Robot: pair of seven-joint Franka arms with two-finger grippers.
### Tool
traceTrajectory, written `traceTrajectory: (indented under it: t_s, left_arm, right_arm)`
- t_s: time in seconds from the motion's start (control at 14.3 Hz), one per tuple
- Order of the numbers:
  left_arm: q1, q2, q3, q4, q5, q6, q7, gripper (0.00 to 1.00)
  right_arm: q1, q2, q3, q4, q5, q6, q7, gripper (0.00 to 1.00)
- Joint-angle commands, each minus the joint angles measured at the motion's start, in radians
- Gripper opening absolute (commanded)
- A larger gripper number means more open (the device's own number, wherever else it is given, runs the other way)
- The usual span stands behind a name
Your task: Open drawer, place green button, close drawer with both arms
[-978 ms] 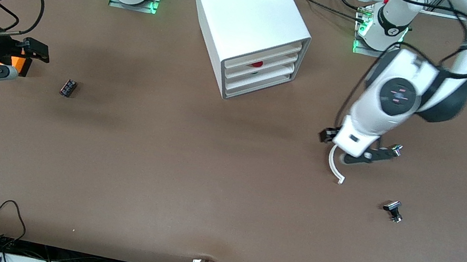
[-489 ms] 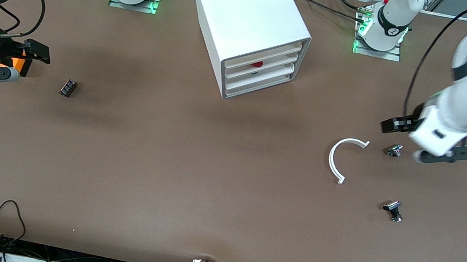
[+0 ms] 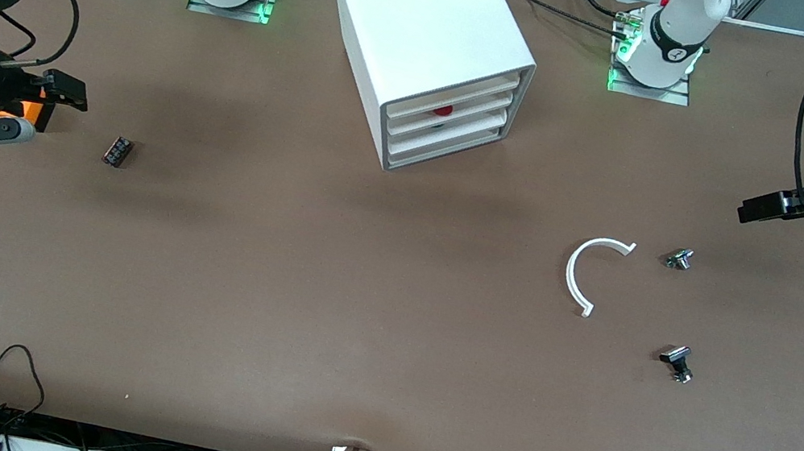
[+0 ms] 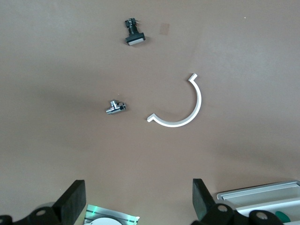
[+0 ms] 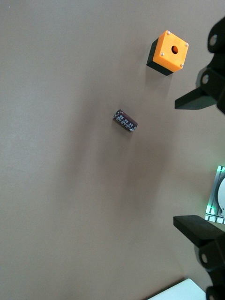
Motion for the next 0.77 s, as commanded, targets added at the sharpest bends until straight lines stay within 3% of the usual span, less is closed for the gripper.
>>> traceTrajectory:
  t_s: [0.0, 0.7]
  left_arm:
    - [-0.001, -0.020, 0.002, 0.013, -0.028, -0.019, 0.022, 1.00]
    - [0.015, -0.017, 0.002, 0.014, -0.048, 0.005, 0.023, 1.00]
  right_arm:
    - [-0.015, -0.006, 0.014, -0.002, -0.003, 0.004, -0.003, 1.00]
    - [-0.013, -0.004, 0.014, -0.002, -0.003, 0.005, -0.003, 1.00]
